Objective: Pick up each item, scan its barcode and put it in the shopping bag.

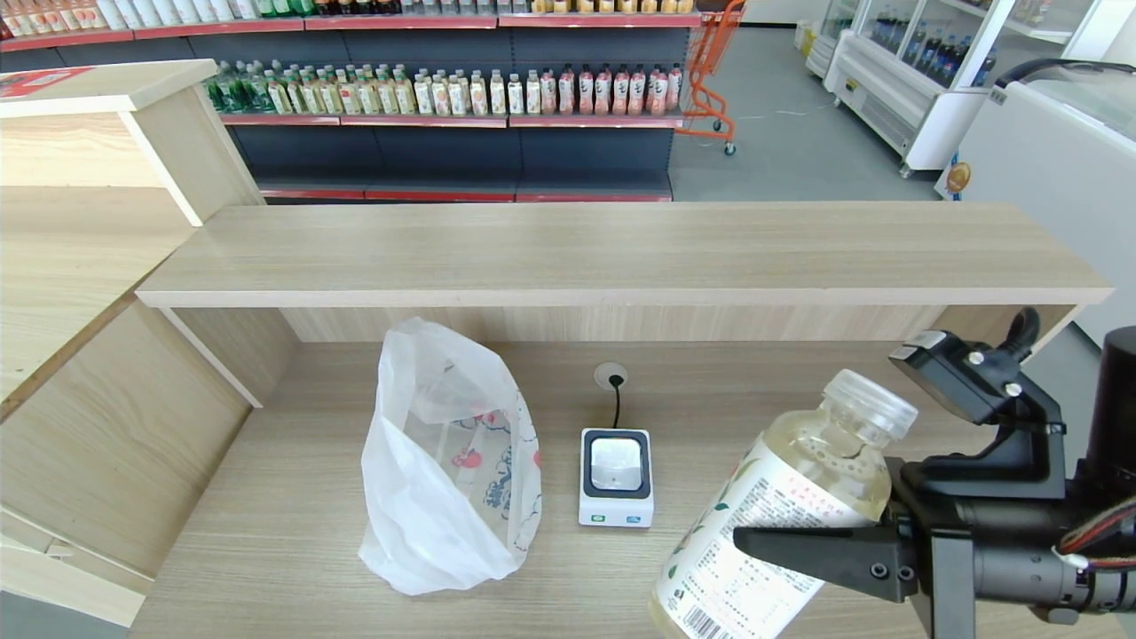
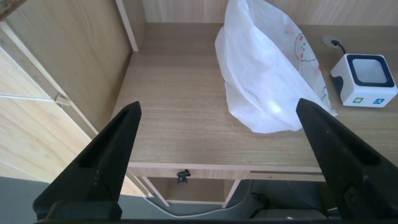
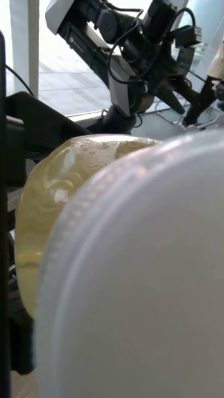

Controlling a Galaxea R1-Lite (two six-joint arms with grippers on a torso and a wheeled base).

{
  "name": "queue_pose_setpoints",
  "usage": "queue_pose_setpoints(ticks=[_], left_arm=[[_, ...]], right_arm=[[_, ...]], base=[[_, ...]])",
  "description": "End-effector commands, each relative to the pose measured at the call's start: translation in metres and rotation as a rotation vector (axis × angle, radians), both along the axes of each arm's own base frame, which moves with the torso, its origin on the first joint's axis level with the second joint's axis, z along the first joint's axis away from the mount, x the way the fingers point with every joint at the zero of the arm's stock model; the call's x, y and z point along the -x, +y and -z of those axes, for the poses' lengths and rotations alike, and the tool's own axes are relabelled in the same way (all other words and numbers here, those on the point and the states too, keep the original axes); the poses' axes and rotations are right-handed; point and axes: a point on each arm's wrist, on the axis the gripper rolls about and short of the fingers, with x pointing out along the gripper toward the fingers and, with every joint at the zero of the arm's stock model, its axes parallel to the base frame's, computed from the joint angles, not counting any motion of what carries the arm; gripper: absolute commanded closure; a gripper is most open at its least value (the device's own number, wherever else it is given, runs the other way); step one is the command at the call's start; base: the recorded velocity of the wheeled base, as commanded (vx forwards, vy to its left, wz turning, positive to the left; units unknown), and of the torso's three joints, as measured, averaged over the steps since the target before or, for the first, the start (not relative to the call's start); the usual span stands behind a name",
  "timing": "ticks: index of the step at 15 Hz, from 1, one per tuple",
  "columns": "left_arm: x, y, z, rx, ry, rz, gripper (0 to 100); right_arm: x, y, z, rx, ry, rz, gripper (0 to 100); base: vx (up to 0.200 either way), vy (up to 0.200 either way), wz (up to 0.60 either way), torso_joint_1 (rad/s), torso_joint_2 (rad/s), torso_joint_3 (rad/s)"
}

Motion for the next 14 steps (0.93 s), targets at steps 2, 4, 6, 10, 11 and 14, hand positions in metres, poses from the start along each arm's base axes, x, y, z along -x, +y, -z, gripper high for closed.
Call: queue_pose_setpoints(ticks=[2,4,6,10,11,14], left_arm=[[0.000,0.000,0.000,0.000,0.000,-0.001,0],[0.000,0.000,0.000,0.000,0.000,-0.001,0],[0.000,0.000,0.000,0.000,0.000,0.000,0],[0.000,0.000,0.000,0.000,0.000,-0.001,0],[0.000,0.000,0.000,0.000,0.000,-0.001,0],[0.000,0.000,0.000,0.000,0.000,0.000,0]], right_arm=[[0.001,-0.001,-0.004,-0.011,-0.013,0.000,100],[0.002,-0.001,-0.006,-0.013,-0.025,-0.003,100],[-0.003,-0.006,-0.005,0.028,-0.119,0.020,100],[-0.048,-0.072,0.022,0.475,-0.540,0.281,100],[-0.049,-0.078,0.024,0.514,-0.559,0.324,100],[-0.051,-0.079,0.021,0.588,-0.705,0.319,100]], base=[[0.000,0.000,0.00,0.000,0.00,0.000],[0.000,0.000,0.00,0.000,0.00,0.000],[0.000,0.000,0.00,0.000,0.00,0.000],[0.000,0.000,0.00,0.000,0.00,0.000],[0.000,0.000,0.00,0.000,0.00,0.000],[0.000,0.000,0.00,0.000,0.00,0.000]])
